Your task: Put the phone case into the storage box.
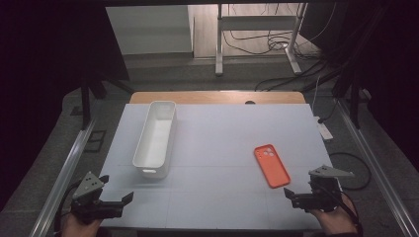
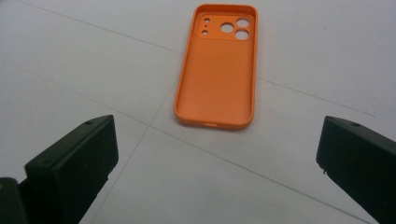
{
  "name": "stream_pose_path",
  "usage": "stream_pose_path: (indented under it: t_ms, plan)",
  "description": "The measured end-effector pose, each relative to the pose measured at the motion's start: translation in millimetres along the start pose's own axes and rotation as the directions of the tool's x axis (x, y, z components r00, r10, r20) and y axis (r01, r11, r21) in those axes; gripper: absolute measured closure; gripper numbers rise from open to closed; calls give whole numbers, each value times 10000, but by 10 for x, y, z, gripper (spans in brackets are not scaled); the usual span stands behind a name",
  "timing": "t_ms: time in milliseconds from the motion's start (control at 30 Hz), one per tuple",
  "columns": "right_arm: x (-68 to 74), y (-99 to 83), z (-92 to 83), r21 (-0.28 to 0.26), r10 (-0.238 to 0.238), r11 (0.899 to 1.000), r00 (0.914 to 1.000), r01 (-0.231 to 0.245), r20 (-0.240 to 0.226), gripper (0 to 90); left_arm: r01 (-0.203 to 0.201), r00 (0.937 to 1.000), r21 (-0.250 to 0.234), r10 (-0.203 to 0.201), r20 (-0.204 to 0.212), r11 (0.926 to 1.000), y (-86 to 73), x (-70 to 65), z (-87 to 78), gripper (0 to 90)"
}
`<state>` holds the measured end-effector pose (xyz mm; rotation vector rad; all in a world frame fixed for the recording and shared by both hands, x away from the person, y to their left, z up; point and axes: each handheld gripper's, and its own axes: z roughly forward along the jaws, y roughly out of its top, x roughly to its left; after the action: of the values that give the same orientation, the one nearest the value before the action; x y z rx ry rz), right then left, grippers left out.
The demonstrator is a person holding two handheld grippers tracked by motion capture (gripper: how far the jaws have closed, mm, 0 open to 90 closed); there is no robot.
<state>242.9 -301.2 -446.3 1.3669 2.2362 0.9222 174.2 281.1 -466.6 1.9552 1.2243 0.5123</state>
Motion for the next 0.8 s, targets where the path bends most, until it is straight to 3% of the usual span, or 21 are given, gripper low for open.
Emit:
stream_pose_path:
  t_ms: [267, 800]
  plan:
    - [6, 38, 60, 134, -211, 9997, 9998, 211, -12, 0, -46, 10000, 4, 46, 3, 10000, 0, -5, 0, 3]
    - [-43, 181, 194, 115, -119, 9999, 9999, 118, 59, 0, -141, 9998, -25, 141, 103, 9999, -2, -6, -4, 2]
